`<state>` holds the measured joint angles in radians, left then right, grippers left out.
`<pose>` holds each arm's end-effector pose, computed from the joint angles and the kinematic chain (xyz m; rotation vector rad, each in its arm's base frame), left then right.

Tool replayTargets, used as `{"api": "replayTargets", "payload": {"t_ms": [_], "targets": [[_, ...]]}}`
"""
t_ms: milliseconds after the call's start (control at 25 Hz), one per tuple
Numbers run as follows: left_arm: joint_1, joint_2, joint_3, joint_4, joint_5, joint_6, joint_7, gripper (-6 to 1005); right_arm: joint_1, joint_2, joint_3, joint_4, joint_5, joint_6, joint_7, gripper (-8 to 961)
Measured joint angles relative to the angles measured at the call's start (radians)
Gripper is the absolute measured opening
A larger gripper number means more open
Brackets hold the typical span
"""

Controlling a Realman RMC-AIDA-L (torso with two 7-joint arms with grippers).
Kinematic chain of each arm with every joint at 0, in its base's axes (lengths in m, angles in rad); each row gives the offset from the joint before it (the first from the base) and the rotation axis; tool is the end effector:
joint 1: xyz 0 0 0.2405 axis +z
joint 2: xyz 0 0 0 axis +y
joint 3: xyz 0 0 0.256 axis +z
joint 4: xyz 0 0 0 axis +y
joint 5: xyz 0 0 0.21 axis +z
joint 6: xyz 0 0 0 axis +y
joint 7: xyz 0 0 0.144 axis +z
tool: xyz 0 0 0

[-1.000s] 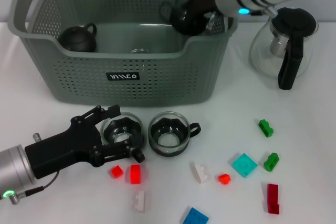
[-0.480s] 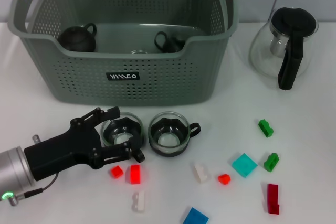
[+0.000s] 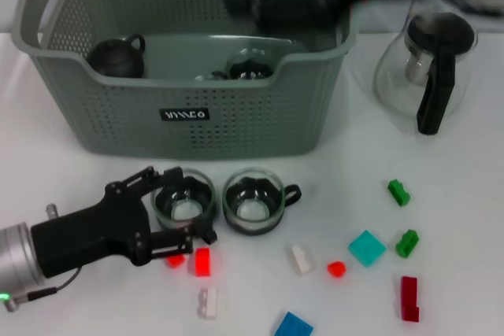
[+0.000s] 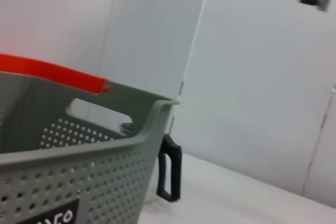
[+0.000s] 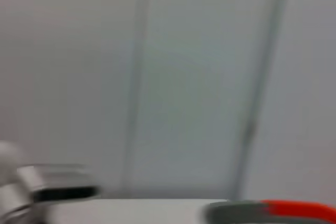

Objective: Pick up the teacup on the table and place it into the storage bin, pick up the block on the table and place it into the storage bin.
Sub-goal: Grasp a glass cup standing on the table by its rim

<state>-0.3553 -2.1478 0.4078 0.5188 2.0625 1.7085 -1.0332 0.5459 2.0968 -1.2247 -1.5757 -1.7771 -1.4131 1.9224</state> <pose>-0.3034 0.2509 -0.0217 -2.5530 -0.5997 -0.9409 0.0494 0.3414 0.0530 -2.7580 -0.0622 0.6883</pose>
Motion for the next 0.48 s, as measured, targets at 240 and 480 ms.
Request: {"api": "replayTargets", "payload": {"t_ms": [240,480], "targets": [[-0.015,0.012,0.032,0.09,0.082,0.024,0.001,948,-0.121,0.0,0.034,0.068,0.067,-0.258,-0.115,762],[-0.022,0.012,0.176,0.274,0.102,-0.011,0.001,948,-0.136,-0.001,0.053,0.257,0.018,-0.337,-0.115,760]]}}
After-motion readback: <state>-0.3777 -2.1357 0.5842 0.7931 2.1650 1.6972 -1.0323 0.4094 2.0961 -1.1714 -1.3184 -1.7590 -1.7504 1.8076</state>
